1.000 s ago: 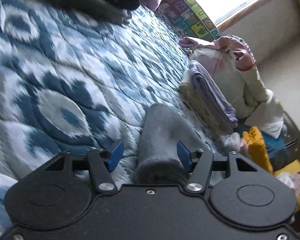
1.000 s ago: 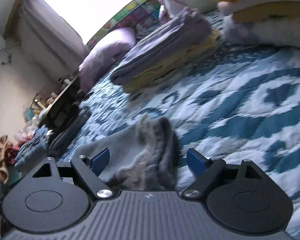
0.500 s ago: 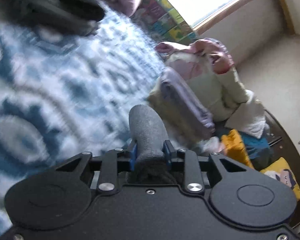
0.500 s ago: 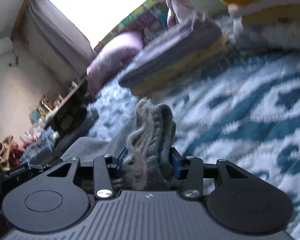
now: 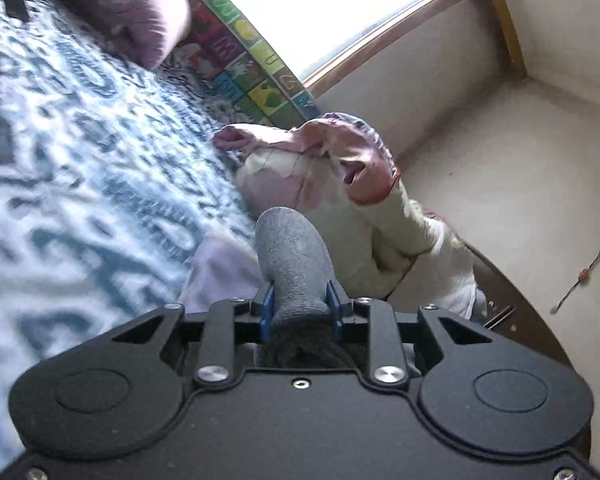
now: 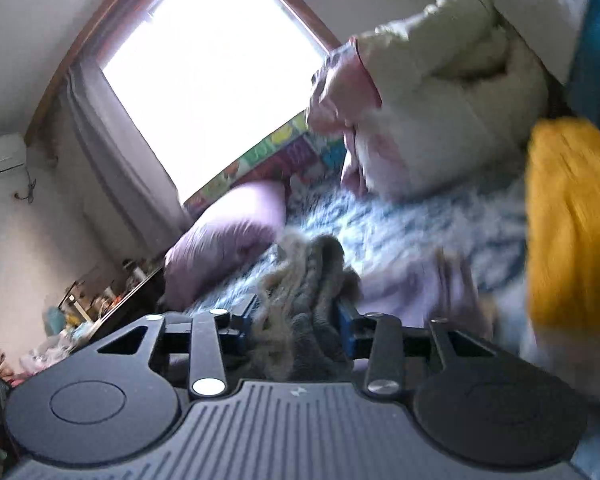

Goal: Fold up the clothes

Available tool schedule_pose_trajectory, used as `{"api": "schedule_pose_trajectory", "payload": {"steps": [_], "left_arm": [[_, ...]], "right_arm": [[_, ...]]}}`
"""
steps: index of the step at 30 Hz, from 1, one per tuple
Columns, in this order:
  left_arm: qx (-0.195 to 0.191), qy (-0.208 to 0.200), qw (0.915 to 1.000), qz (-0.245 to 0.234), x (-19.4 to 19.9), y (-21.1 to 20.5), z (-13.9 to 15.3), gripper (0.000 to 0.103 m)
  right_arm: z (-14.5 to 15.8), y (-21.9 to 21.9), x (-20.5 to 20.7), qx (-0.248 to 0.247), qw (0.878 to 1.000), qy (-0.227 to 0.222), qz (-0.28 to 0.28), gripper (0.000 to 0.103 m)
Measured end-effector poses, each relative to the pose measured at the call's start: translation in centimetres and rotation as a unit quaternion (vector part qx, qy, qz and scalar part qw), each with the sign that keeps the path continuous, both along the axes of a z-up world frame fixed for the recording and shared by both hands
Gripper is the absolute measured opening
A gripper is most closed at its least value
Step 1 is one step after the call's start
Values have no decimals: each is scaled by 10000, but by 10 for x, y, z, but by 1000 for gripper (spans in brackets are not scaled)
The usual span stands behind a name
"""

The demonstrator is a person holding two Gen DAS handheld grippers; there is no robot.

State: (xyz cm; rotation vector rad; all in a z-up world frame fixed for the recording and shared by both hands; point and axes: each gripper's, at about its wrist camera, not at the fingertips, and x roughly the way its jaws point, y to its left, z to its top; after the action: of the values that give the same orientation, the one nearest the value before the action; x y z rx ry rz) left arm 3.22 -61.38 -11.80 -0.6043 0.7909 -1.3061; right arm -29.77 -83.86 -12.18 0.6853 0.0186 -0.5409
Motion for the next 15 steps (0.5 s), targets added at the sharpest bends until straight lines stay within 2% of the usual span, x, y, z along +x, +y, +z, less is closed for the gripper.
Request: {"api": "schedule_pose_trajectory", "payload": {"steps": [4,6,8,10,11,12,15], "left_arm": [[-138,42,9998,-110,16,-38,-7,25],[264,-87,9996,-71,20,-60,-27,25],[694,-225,9973,-26,25,-83,-49,26],[1450,-332,9888,67,27,-103,-79,29],[1389,-315,9897,115,28,-101,-85,30],[1312,-248,9910,113,30,-99,-85,31],[1289,-384,9909,54,29,-96,-75,39]], "right_arm": [[10,-43,19,-113,9997,6,-208,38],[4,-60,25,-56,9994,58,-328,38],[-21,-78,36,194,9971,501,-530,38],[-65,-101,59,720,9852,1423,-624,38],[-81,-104,62,659,9849,1466,-645,38],[-84,-103,62,483,9873,1385,-612,38],[-80,-106,64,488,9866,1431,-610,39]]}}
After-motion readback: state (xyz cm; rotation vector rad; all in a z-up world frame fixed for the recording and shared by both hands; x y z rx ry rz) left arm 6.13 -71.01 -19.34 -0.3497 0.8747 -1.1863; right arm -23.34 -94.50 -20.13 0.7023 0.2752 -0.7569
